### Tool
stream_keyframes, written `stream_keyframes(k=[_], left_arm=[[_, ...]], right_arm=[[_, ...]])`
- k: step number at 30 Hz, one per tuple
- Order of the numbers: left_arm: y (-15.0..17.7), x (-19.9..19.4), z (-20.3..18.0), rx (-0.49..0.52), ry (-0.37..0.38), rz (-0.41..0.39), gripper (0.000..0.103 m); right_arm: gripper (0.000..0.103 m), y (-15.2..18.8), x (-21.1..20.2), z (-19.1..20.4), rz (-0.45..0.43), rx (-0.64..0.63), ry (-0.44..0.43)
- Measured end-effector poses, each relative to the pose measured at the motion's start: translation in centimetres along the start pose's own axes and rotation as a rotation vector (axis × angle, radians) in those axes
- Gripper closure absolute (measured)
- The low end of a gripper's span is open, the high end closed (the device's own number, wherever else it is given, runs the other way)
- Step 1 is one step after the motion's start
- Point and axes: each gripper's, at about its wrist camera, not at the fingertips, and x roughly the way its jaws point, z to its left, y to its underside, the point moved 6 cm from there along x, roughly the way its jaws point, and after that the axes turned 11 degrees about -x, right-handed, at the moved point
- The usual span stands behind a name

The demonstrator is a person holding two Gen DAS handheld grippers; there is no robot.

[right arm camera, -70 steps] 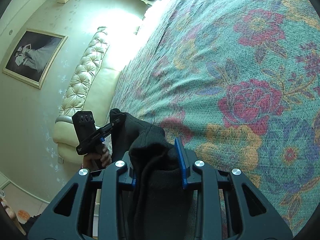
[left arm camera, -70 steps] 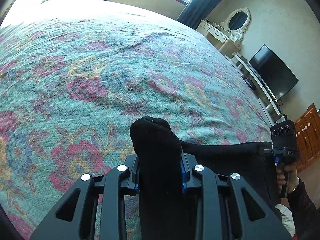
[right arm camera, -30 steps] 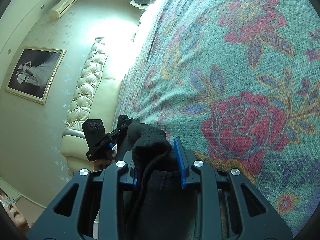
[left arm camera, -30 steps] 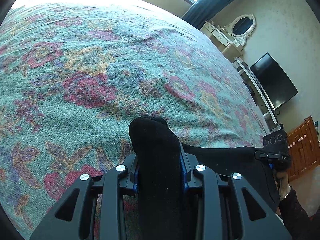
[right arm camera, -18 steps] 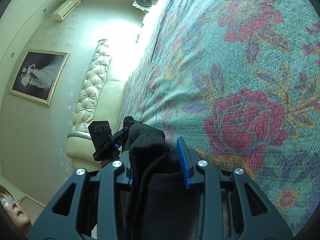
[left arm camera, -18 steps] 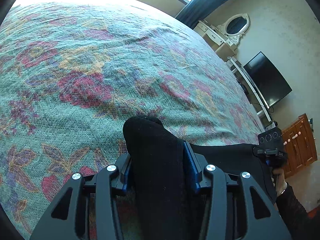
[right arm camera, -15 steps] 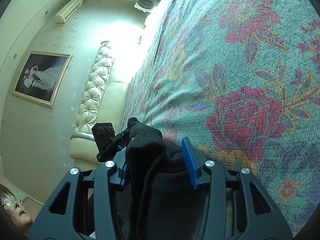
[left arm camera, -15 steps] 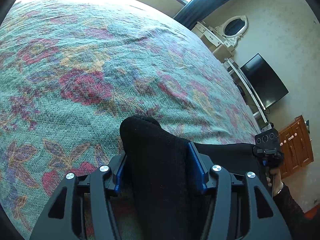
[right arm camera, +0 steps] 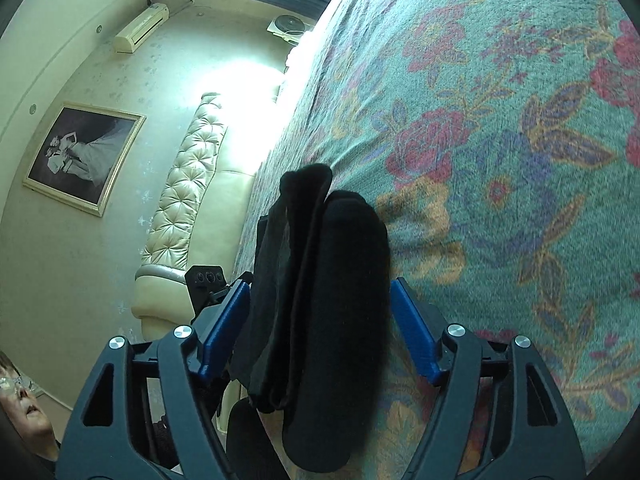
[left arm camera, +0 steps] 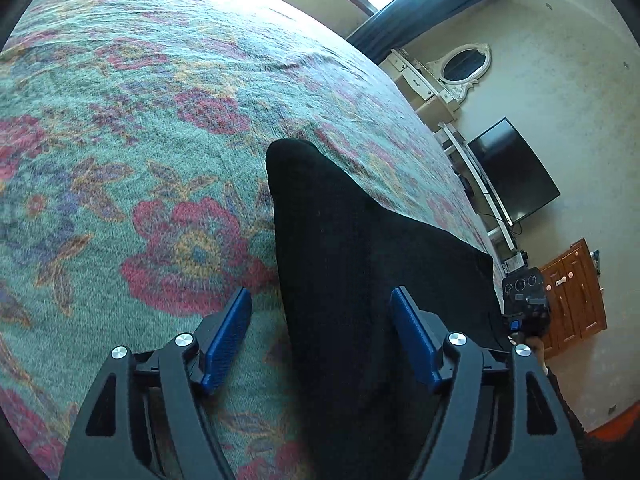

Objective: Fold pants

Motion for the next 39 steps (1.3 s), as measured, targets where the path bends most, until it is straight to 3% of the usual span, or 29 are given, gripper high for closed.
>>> stream_keyframes(k=[5, 8, 13, 15, 17, 19, 22, 23, 30, 39], left_arm=[[4.1, -1.8, -0.4, 0.016, 0.008, 0.006, 0.032], [6.1, -2.7, -0.4, -0.028, 0.043, 0.000, 0.032], [8.5, -3.2, -1.0, -0.051, 0.064, 0.010, 0.030], [9.3, -3.1, -1.5, -0.058, 0.079, 0.020, 0.029], [9.5, -3.0, -1.7, -0.058, 0.071, 0.010, 0.028], [9.3, -2.9, -1.6, -0.070, 0.076, 0.003, 0.028], [9.2, -2.8, -1.7, -0.073, 0.066, 0.003, 0.029], [9.2, -2.8, -1.7, -0.068, 0.051, 0.003, 0.034], [9.5, -3.1, -1.4, -0.066, 0.016, -0.016, 0.058], [9.4, -3.2, -1.5, -0.043, -0.013, -0.027, 0.068]], right_arm=[[0.021, 3.5, 0.3, 1.9, 0.051, -0.012, 0.009], [0.016, 5.0, 0.6, 2.9, 0.058, -0.016, 0.012], [0.016, 6.2, 1.2, 3.7, 0.053, 0.008, 0.017], [0.020, 6.6, 1.7, 3.9, 0.074, -0.009, 0.031], [0.040, 6.9, 2.1, 3.6, 0.088, -0.005, 0.077], [0.049, 7.0, 2.5, 3.3, 0.083, 0.025, 0.081], [0.058, 7.2, 2.3, 2.8, 0.075, 0.041, 0.070], [0.062, 7.3, 2.4, 2.8, 0.074, 0.043, 0.064], [0.071, 7.5, 2.0, 1.8, 0.055, 0.075, 0.015], [0.073, 7.4, 1.7, 1.5, 0.054, 0.077, 0.004]])
